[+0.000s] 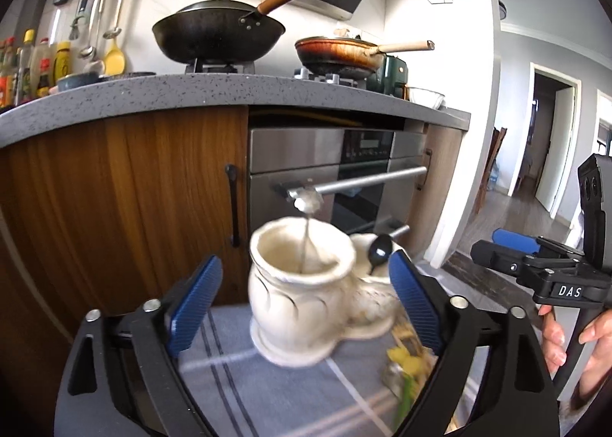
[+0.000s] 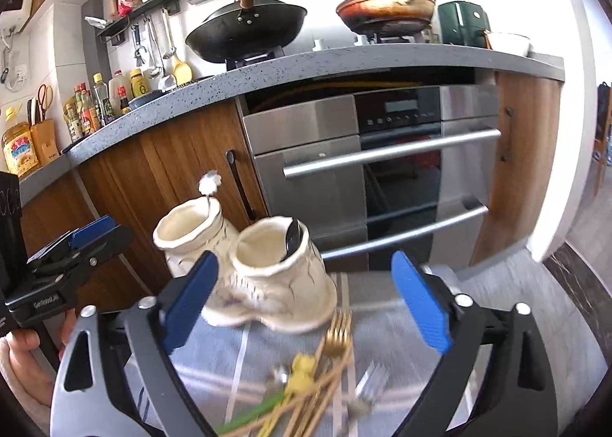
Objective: Organize utensils
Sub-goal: 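Grasp a wooden chopstick with the left tool while the right tool returns to the pile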
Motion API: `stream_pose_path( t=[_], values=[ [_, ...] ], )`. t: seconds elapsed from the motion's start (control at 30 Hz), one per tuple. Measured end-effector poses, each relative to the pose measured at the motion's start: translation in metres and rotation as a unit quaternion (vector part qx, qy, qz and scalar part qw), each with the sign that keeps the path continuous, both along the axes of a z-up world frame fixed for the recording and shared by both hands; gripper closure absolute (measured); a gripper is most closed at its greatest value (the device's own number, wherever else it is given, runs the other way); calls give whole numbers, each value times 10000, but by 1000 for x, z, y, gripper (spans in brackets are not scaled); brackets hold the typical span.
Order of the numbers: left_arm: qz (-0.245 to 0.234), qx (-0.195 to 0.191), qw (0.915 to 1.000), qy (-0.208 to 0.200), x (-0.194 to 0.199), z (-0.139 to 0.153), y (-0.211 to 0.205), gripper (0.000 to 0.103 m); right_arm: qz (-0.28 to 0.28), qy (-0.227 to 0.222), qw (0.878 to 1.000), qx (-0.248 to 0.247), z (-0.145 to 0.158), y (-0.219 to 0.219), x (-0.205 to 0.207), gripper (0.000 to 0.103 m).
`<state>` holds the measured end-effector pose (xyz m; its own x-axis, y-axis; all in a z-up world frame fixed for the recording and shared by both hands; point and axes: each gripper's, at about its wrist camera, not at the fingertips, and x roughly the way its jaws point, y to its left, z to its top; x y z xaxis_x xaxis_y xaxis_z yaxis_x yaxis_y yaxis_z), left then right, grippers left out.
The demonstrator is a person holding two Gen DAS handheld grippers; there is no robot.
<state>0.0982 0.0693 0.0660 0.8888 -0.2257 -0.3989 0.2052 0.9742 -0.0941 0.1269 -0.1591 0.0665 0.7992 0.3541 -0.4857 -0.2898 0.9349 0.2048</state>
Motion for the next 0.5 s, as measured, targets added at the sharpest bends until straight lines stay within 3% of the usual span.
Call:
stream_pose_path(
  t=[0.2, 0.33, 0.5],
  values=[
    [204, -129, 9978, 614, -30, -4, -17, 9, -257, 343, 9991, -10, 8, -12, -32, 6],
    [258, -469, 9940, 951, -39, -28, -19, 9, -417, 513, 9977, 113, -12, -19, -45, 6],
    [361, -152, 9918, 1219, -35, -67, -21, 9, -589, 875, 9942, 228, -52, -31, -40, 6]
  ],
)
